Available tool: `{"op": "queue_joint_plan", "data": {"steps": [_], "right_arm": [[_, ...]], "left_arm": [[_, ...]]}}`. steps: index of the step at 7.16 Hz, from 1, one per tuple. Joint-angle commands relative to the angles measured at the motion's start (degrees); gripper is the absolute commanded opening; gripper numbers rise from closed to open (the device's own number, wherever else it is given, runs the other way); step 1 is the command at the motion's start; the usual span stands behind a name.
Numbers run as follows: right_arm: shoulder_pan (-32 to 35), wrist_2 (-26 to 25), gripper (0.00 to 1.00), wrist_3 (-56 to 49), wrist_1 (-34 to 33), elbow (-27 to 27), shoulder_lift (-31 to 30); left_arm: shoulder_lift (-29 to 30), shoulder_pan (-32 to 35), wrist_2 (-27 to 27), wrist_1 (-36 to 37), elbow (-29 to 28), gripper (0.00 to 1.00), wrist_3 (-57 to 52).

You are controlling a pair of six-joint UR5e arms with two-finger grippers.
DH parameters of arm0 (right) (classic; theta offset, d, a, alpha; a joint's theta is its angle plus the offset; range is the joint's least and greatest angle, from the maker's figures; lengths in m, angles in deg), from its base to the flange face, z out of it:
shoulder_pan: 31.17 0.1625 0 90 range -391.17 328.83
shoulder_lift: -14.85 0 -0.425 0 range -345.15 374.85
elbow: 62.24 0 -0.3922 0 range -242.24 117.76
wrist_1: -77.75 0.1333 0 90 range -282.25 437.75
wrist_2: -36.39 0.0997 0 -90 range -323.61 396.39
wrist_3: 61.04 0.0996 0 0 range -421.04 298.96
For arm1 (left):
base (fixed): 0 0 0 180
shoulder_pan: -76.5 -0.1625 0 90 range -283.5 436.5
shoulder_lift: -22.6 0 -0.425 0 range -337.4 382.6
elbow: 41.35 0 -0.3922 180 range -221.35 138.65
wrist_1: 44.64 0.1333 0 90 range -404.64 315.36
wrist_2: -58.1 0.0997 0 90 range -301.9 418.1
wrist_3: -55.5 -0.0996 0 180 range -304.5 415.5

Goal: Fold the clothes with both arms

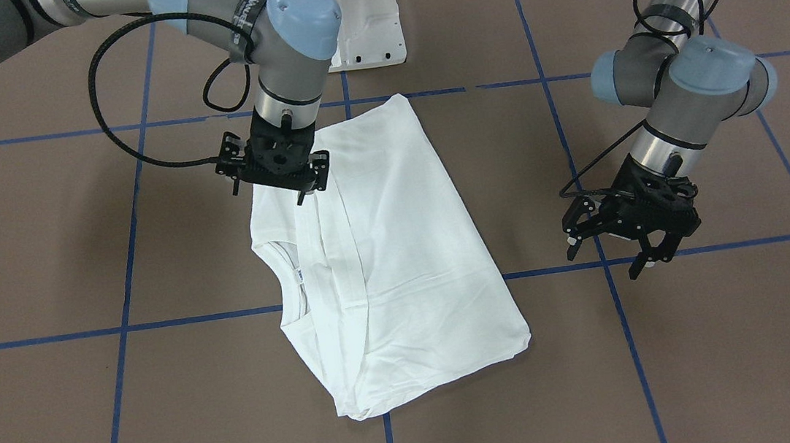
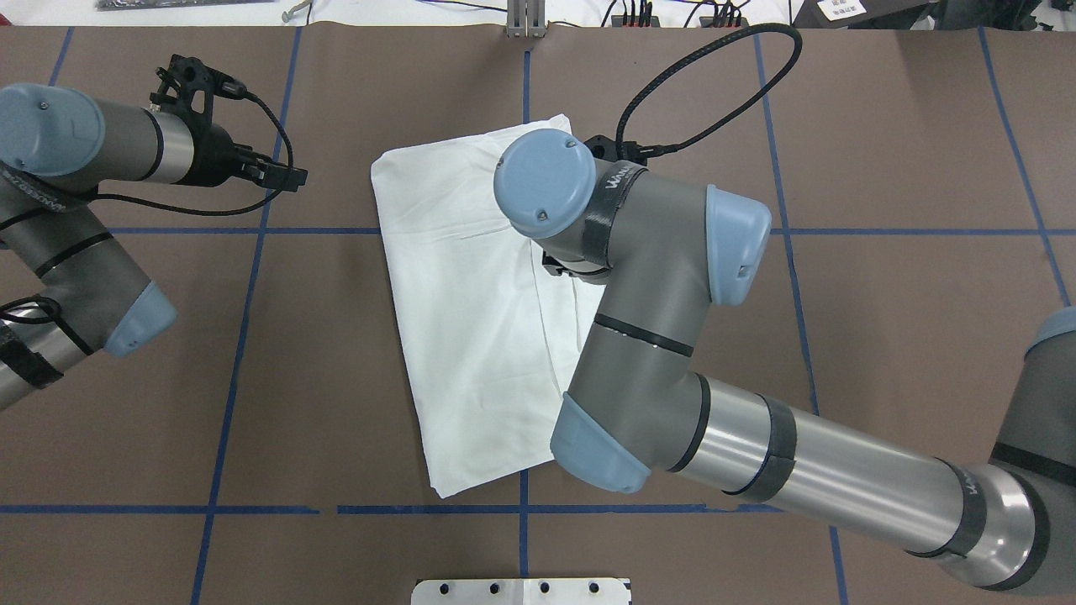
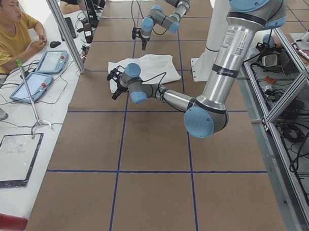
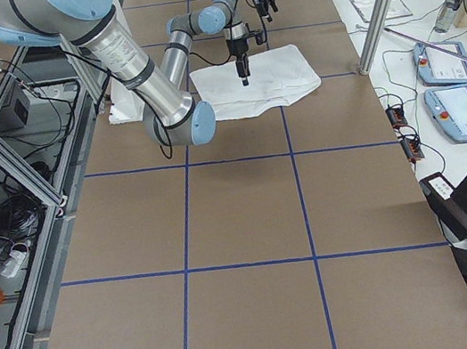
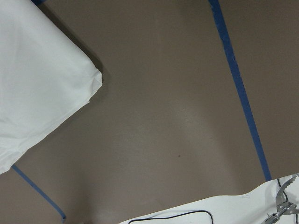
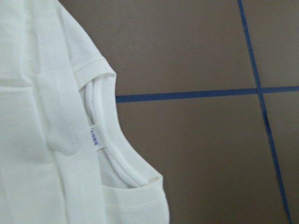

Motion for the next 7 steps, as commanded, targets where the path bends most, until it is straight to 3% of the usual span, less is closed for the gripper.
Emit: {"op": "queue_joint_plan", "data": {"steps": [1, 2, 5, 7], "right_arm": [[-4.3, -1.4, 0.99, 2.6, 5.2, -7.5, 3.4], [-5.7, -2.8, 0.97, 1.7, 5.1, -10.7, 4.7], [-8.3, -2.8, 0.69, -7.3, 4.6, -12.1, 4.4], [-9.9, -2.9, 0.65, -9.5, 3.2, -12.2, 4.1]], "left_arm": [[0.0, 0.0, 0.0, 0.0, 0.0, 1.0, 0.0], [0.0, 0.0, 0.0, 0.0, 0.0, 1.0, 0.0], [0.1, 0.0, 0.0, -0.1, 0.0, 1.0, 0.0], [0.0, -0.1, 0.0, -0.1, 0.0, 1.0, 0.0]]}}
